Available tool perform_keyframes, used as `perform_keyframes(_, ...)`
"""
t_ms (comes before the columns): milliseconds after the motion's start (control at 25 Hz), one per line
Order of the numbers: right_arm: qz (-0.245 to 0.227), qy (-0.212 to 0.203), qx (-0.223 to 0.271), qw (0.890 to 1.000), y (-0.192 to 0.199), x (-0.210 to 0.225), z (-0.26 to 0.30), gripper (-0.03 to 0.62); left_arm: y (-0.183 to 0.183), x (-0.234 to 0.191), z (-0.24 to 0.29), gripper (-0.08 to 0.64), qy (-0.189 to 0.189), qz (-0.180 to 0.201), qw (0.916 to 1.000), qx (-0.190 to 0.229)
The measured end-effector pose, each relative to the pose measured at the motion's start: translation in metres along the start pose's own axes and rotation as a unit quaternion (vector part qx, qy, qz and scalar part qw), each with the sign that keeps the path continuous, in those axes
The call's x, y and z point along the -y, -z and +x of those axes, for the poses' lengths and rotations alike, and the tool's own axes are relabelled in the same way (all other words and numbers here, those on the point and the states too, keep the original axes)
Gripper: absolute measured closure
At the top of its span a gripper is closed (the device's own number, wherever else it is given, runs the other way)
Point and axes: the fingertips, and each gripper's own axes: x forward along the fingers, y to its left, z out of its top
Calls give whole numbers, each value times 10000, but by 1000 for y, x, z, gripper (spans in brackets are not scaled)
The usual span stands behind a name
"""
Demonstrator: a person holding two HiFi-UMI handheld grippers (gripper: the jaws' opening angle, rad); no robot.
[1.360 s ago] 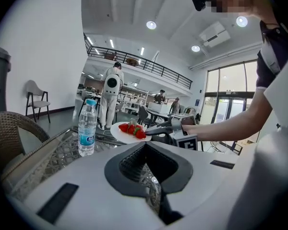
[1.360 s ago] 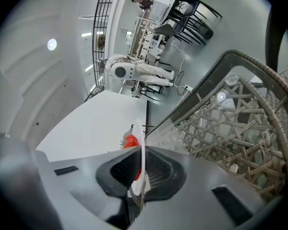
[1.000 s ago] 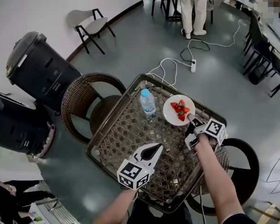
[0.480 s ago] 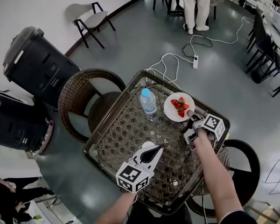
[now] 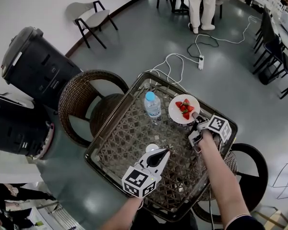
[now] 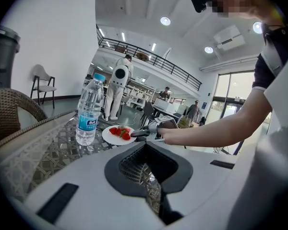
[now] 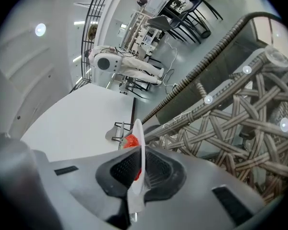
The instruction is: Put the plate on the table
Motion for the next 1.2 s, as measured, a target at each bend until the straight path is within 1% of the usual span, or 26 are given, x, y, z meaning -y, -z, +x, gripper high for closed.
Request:
perform_keyframes(240,-158,145,1,9998,-2,0,3,575,1,-1,6,555,6,-20,9999,-106)
perform_keyframes(440,-502,470,7,9976,-3,4,5,575,4,1,7,555,41,-32,9999,-138)
perform_keyframes(640,-913,834,17,9923,-4,5,7,571,4,2,5,555,74,-50,9999,-143)
perform_keyframes(880,-1463,1191,14,9820,-5,4,7,552,7,3,4,555,111,-69,9998,-164)
perform_keyframes(1200,-1705,1222,95,9777,-4,2,6,546,10,3,-1,555,120,-86,9997,-182)
